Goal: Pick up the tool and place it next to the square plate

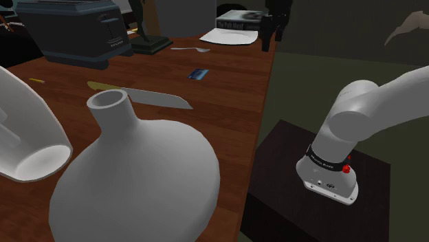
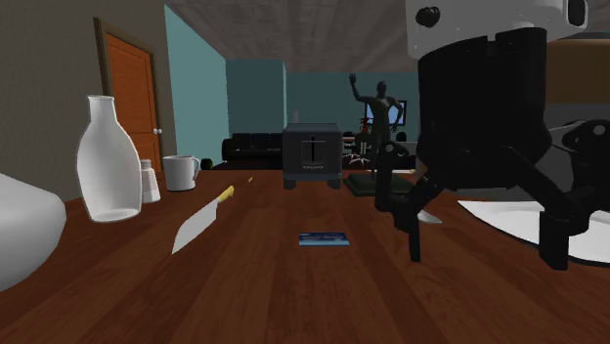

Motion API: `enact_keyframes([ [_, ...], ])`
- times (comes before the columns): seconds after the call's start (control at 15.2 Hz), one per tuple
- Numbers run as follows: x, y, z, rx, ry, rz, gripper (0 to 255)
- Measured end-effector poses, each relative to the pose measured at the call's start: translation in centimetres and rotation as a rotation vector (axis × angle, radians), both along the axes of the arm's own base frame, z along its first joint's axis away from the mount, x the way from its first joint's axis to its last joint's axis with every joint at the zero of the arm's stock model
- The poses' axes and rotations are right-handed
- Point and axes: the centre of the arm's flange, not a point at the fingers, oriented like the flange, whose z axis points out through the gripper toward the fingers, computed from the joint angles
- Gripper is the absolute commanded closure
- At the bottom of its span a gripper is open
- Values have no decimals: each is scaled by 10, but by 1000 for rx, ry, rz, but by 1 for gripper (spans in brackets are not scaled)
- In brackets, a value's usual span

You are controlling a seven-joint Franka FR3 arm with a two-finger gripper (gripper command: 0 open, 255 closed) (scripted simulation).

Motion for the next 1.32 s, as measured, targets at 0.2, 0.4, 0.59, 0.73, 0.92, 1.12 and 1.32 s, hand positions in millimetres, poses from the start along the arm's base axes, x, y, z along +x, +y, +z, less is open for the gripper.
enact_keyframes([
  [0.2,10,15,0,4,2,13,0],
  [0.4,29,41,-3,12,6,41,0],
  [0.59,50,75,-7,22,9,72,0],
  [0.73,62,97,-10,29,12,92,0],
  [0.92,79,128,-11,38,17,123,0],
  [1.12,97,163,-17,48,20,154,0],
  [1.32,117,195,-17,58,24,185,0],
])
